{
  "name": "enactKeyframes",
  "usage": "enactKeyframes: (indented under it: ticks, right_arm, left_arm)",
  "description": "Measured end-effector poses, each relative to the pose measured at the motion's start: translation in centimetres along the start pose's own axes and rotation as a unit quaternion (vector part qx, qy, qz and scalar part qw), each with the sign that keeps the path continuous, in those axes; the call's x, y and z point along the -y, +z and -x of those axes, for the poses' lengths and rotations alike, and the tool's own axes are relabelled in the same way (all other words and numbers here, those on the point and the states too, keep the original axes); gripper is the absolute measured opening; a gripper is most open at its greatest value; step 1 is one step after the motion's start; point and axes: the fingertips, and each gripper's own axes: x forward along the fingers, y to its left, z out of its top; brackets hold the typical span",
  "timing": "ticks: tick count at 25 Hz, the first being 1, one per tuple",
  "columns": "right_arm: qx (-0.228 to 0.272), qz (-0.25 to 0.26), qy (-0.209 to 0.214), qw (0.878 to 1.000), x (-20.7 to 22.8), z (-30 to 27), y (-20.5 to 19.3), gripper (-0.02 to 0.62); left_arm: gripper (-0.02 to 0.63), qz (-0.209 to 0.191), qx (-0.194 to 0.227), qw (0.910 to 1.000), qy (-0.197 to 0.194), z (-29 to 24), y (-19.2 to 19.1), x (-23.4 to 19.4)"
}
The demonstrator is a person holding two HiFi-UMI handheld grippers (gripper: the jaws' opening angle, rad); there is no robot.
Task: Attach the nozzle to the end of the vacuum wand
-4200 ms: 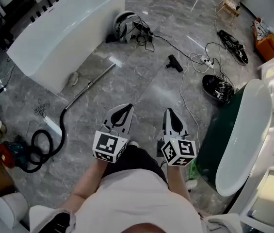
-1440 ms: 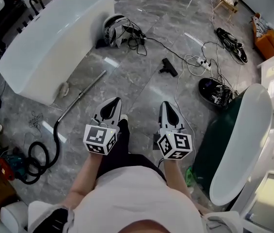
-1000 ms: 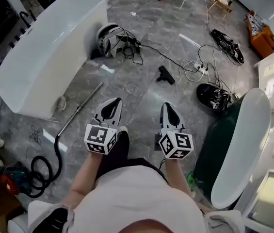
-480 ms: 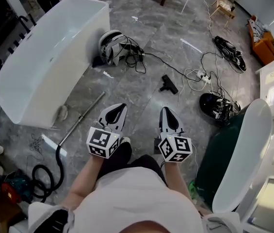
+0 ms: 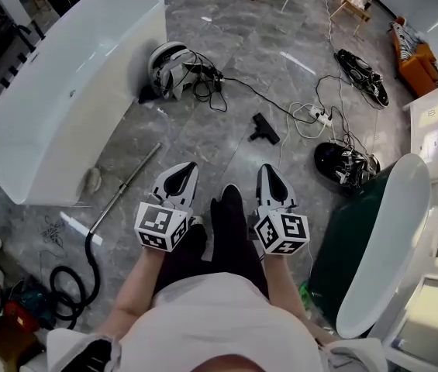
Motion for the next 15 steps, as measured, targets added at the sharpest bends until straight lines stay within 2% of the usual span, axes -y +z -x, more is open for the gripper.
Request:
enactKeyframes:
  ticks: [5,15]
  right_arm:
    - [-0.006,0.006,0.013,1.0,0.2,-2.1,0.0,0.015]
    - [-0.012,0.0,0.035,0.999,4.3,-8.4,1.8,0.015]
  left_arm:
    - [0.011,0.011,-0.007,0.9998,0.017,-1.2,-0.5,-1.8]
    - [0.011,0.014,0.001,0.9985,0.054,-6.9,1.4,-4.2]
